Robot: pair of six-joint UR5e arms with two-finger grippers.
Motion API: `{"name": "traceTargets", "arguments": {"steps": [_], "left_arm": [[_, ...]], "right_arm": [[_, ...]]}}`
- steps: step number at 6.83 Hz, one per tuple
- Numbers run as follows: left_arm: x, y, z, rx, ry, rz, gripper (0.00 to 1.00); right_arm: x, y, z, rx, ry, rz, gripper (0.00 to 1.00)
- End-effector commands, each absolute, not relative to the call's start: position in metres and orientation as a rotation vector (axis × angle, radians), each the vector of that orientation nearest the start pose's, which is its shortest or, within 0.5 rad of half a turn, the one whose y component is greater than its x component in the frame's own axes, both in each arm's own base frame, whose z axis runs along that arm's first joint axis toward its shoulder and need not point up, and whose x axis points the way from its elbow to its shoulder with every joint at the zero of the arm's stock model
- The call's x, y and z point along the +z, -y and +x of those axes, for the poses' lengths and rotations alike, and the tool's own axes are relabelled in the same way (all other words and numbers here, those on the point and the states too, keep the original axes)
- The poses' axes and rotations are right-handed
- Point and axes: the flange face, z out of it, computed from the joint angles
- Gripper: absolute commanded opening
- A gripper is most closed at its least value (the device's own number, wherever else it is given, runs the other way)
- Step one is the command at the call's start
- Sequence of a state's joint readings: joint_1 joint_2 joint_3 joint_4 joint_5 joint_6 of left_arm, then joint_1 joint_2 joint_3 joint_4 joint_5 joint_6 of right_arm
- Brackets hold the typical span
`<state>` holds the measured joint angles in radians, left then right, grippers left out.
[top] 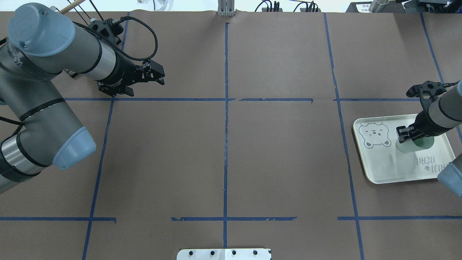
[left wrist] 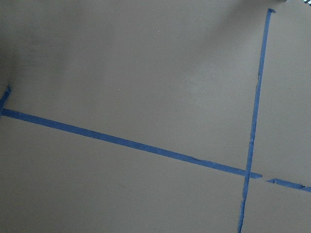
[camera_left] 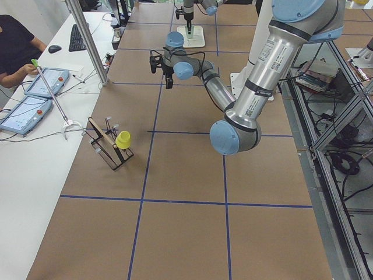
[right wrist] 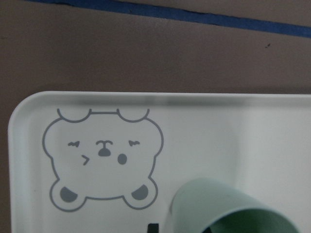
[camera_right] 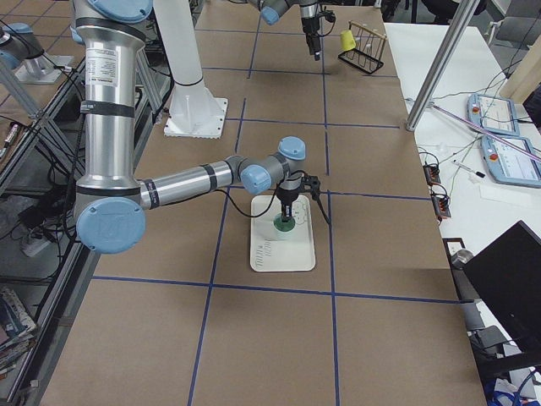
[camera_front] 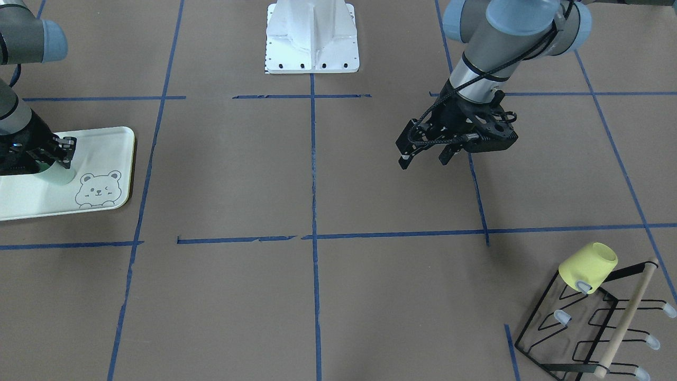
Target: Left arm grabs green cup and hands to right arm on tray
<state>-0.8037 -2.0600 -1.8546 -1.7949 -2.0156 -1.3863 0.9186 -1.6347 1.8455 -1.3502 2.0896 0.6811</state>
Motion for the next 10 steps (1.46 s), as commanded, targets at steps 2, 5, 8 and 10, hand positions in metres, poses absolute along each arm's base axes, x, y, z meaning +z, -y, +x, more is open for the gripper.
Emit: {"name": "traceTargets", "arguments": {"steps": [2, 5, 8, 10], "left_arm": [[0.254, 0.506, 0.322, -0.264, -1.019, 0.178, 1.0], [0.326, 0.525, 0.226, 0.053, -0.778, 0.273, 1.0], [0.456, 0.506, 0.043, 0.283, -0.816, 0.251, 1.0], [0.558, 0.499, -0.035, 0.301, -0.792, 0.216, 1.0]], "right_arm": [[0.483, 0.423, -0.156, -0.02, 0.728, 0.129, 1.0], [0.512, 0.438, -0.053, -0.073, 0.754, 0.099, 1.0], [0.551, 0.44, 0.018, -0.085, 0.755, 0.084, 1.0], [0.559, 0.453, 0.027, -0.08, 0.752, 0.054, 1.0]]}}
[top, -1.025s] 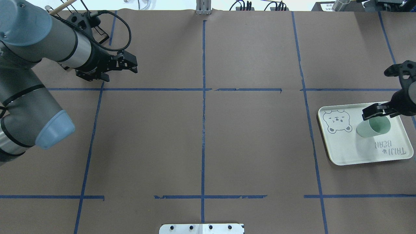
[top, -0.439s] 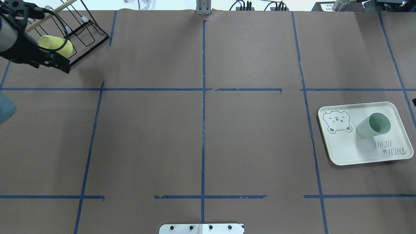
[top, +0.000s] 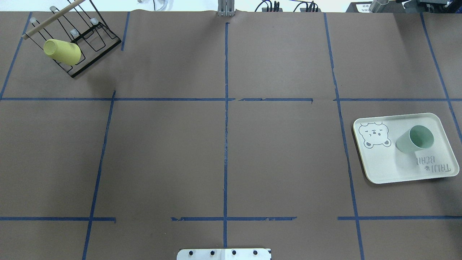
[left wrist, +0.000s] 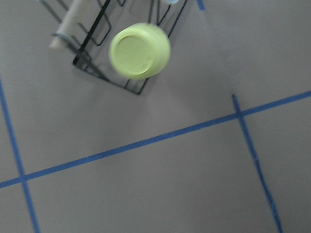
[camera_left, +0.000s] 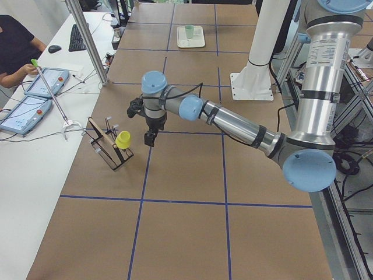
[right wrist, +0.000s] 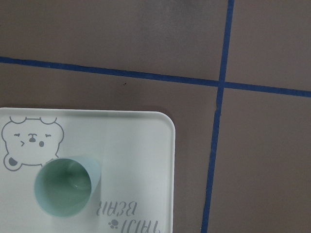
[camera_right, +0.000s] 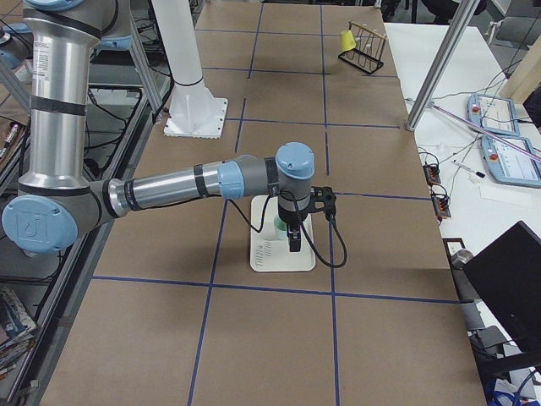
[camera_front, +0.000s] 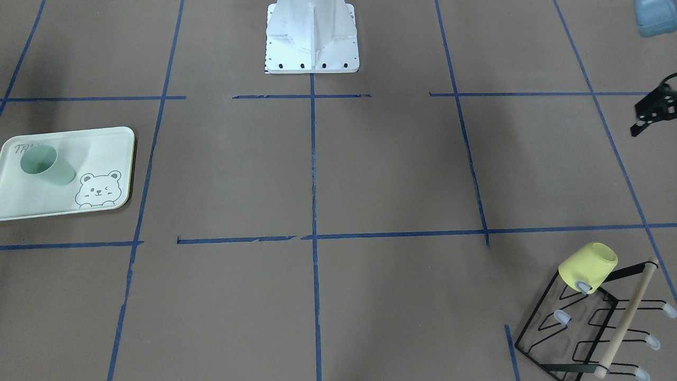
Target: Left arm grabs green cup and hands to right arm on tray
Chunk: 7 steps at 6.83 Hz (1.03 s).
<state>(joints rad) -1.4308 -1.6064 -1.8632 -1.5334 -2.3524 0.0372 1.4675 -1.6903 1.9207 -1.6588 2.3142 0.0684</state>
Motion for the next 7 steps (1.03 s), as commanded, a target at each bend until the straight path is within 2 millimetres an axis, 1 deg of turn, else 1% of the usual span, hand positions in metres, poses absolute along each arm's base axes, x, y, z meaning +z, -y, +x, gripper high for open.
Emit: {"name": "traceTargets", "arguments": {"steps": [1, 2, 4, 5, 6, 7], "left_arm": [[0.582, 0.499, -0.039, 0.292, -0.794, 0.179, 1.0], [0.594, 0.492, -0.04, 0.281, -0.791, 0.155, 1.0], [0.61, 0.476, -0.04, 0.245, -0.803, 0.091, 1.0], [0.616, 0.476, -0.04, 0.235, -0.802, 0.082, 1.0], [0.611, 0.476, -0.04, 0.235, -0.801, 0.089, 1.0], [0.621, 0.478, -0.039, 0.229, -0.8, 0.072, 1.0]], "right_arm": [[0.566, 0.455, 0.029, -0.094, 0.753, 0.05, 1.0], [0.57, 0.456, 0.031, -0.1, 0.764, 0.048, 1.0], [0.568, 0.458, 0.032, -0.103, 0.762, 0.055, 1.0], [0.565, 0.458, 0.033, -0.103, 0.762, 0.061, 1.0], [0.568, 0.458, 0.033, -0.101, 0.76, 0.056, 1.0], [0.566, 0.459, 0.032, -0.103, 0.765, 0.059, 1.0]]}}
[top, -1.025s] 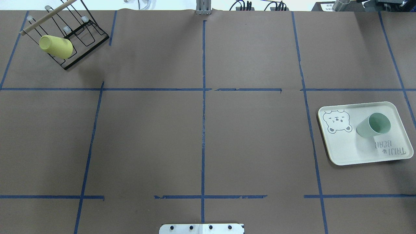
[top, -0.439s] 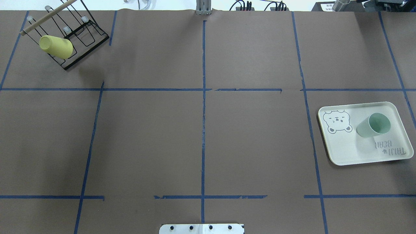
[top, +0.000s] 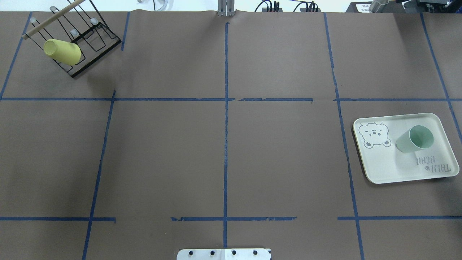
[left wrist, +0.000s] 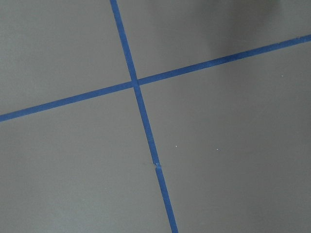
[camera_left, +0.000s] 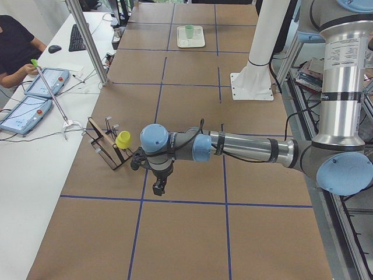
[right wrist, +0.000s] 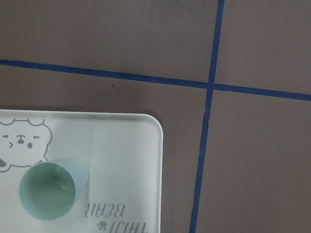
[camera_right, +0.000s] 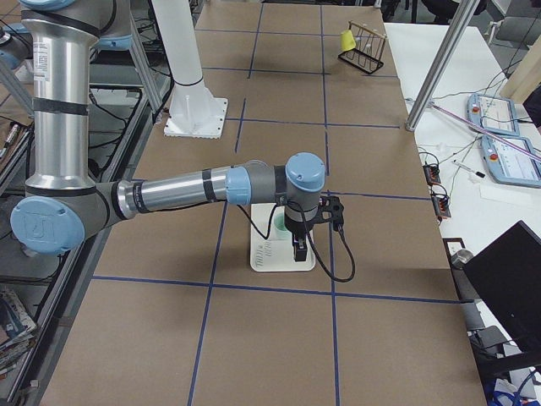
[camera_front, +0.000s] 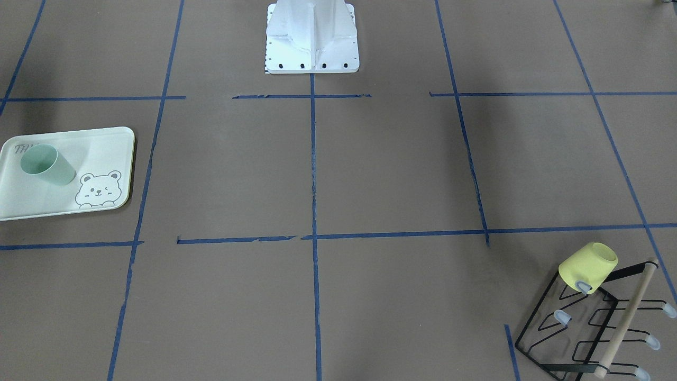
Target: Left arm grabs green cup and hands to right arm on tray
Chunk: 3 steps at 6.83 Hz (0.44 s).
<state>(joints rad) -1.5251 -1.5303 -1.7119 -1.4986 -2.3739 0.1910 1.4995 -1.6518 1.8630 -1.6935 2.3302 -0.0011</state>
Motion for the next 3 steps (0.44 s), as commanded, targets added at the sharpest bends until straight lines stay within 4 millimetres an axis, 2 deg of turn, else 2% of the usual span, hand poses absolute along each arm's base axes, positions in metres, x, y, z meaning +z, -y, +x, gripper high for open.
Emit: {"name": "traceTargets", "arguments": {"steps": [1, 2, 3], "left_arm": [[0.632, 0.479, -0.038, 0.192, -0.804, 0.042, 1.0], [0.638, 0.477, -0.038, 0.189, -0.803, 0.032, 1.0], [0.627, 0.483, -0.038, 0.194, -0.799, 0.051, 1.0]], "right_arm": [[0.564, 0.462, 0.032, -0.101, 0.756, 0.063, 1.0], [0.565, 0.458, 0.033, -0.098, 0.76, 0.059, 1.0], [0.571, 0.455, 0.033, -0.092, 0.765, 0.047, 1.0]]}}
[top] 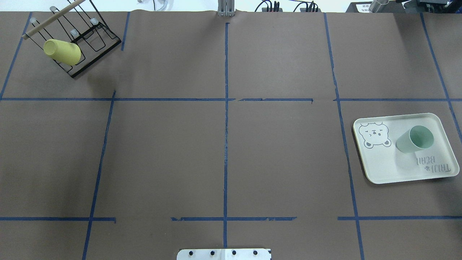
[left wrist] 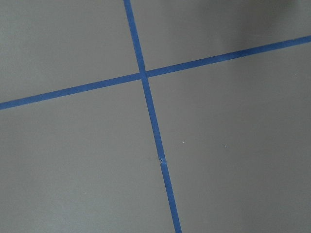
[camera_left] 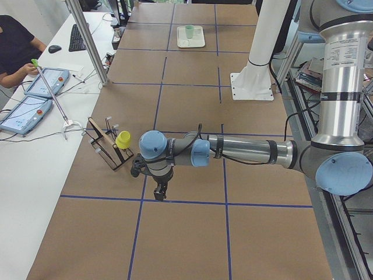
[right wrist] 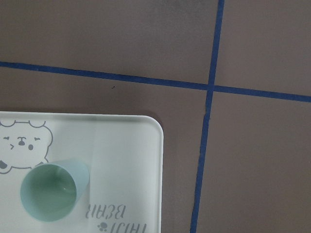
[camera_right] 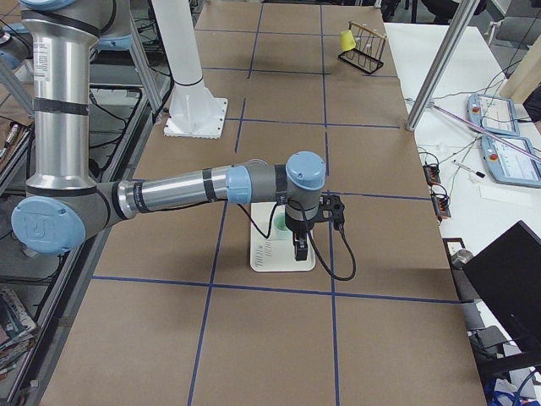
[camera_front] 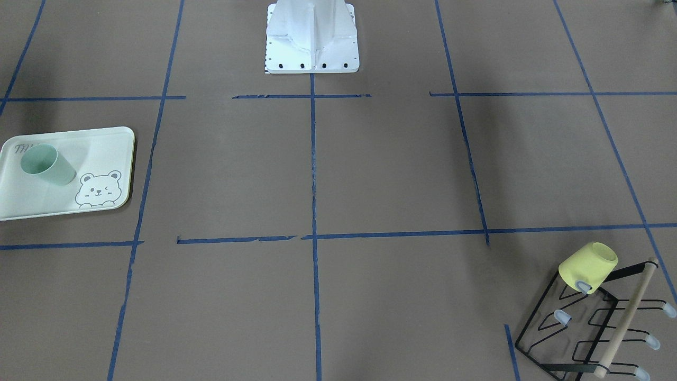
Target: Left arm grabs green cup and hands to right arm on tray
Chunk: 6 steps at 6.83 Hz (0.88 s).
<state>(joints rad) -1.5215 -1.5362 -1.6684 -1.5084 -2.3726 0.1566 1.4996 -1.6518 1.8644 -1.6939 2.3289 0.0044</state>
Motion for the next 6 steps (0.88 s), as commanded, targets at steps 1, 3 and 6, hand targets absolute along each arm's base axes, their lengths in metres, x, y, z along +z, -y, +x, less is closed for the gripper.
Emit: {"name": "traceTargets", "arguments": {"steps": [1, 3, 6], "left_arm": [[0.622, 0.482, -0.04, 0.194, -0.798, 0.064, 1.0], [0.633, 0.468, -0.04, 0.188, -0.802, 0.044, 1.0], [0.618, 0.47, -0.04, 0.211, -0.801, 0.099, 1.0]], "right_arm": [[0.574, 0.458, 0.032, -0.083, 0.762, 0.038, 1.0], [0.584, 0.458, 0.032, -0.09, 0.761, 0.029, 1.0], [0.58, 0.465, 0.03, -0.089, 0.764, 0.036, 1.0]]}}
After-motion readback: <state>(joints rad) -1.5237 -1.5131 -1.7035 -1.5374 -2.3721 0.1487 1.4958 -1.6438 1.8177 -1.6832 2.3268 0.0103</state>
